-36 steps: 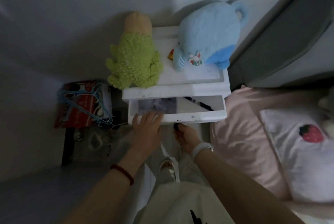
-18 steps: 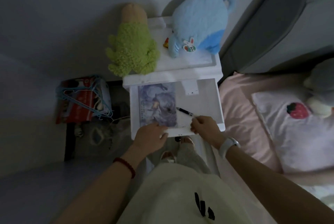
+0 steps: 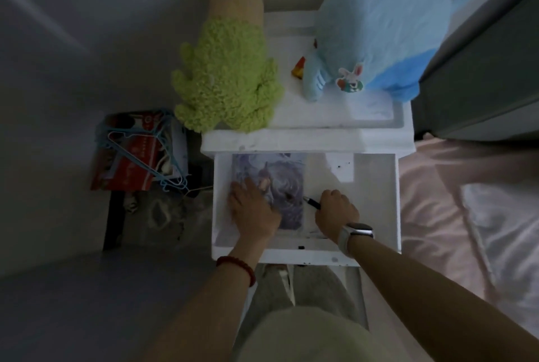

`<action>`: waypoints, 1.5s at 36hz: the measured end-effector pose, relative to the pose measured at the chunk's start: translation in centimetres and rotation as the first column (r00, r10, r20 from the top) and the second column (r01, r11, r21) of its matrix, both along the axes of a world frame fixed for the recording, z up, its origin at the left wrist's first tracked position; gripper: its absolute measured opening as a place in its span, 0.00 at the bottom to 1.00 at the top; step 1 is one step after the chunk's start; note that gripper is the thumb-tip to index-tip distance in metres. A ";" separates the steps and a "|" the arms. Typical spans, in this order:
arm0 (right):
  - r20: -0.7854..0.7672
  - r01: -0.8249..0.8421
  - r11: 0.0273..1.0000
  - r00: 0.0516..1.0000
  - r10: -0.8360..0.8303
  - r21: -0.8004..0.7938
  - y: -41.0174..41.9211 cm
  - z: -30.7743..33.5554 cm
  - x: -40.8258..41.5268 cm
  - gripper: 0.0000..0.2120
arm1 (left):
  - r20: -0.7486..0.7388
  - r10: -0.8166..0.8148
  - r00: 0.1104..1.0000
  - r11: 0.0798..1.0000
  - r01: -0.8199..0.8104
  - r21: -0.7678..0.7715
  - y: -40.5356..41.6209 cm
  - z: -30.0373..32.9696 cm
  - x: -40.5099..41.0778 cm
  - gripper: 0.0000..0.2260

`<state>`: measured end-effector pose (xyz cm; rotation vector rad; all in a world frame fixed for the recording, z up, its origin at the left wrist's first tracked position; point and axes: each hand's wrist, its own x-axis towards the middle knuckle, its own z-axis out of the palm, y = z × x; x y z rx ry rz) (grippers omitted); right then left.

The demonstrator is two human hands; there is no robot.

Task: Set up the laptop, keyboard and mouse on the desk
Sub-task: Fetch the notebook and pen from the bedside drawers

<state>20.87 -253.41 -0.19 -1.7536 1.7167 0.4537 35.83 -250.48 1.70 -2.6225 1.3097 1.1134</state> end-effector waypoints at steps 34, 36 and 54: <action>0.553 -0.019 0.975 0.822 0.141 -0.220 2.7 13.7 1.9 0.22 | -0.809 0.473 0.350 0.801 -0.553 0.229 2.9 13.4 1.5 0.15; 0.610 0.105 0.983 0.792 0.010 -0.152 3.6 14.7 2.8 0.20 | -0.786 0.451 0.423 0.834 -0.514 0.201 3.7 14.2 1.5 0.19; 0.772 0.332 0.931 0.628 -0.097 -0.153 4.8 18.5 3.2 0.09 | -0.660 0.270 0.701 0.836 -0.511 -0.199 3.2 18.1 2.7 0.09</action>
